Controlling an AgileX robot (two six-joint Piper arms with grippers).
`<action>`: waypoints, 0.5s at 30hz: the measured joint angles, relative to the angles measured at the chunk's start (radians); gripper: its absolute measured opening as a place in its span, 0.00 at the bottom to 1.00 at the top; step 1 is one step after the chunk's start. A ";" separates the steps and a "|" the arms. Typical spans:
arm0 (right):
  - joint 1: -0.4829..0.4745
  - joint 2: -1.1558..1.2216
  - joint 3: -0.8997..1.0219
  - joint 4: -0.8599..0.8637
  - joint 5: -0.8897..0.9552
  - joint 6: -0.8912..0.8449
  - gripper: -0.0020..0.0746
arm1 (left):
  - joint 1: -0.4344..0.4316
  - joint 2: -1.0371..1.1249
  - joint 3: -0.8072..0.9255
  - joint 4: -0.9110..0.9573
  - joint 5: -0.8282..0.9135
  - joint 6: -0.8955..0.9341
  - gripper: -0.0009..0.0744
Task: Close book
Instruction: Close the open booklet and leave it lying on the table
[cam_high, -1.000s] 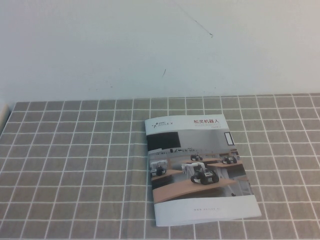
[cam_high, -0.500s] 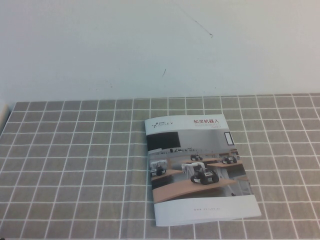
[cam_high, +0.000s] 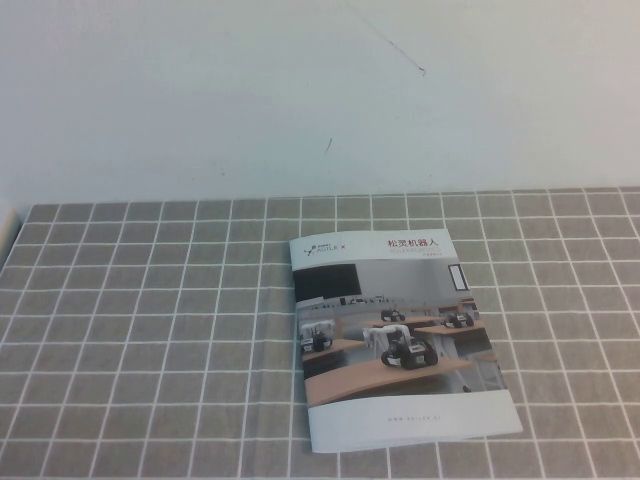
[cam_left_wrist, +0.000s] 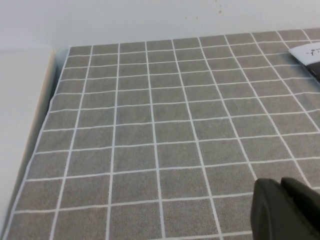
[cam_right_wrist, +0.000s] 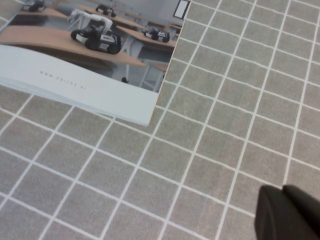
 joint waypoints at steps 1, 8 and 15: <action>0.000 0.000 0.000 0.000 0.000 0.000 0.02 | 0.001 0.000 0.000 -0.001 0.000 0.002 0.01; 0.000 0.000 0.000 0.002 0.000 0.000 0.02 | 0.000 -0.001 0.000 -0.001 0.002 0.009 0.01; 0.000 0.000 0.000 0.002 0.000 0.000 0.02 | -0.006 -0.002 -0.001 -0.002 0.004 -0.021 0.01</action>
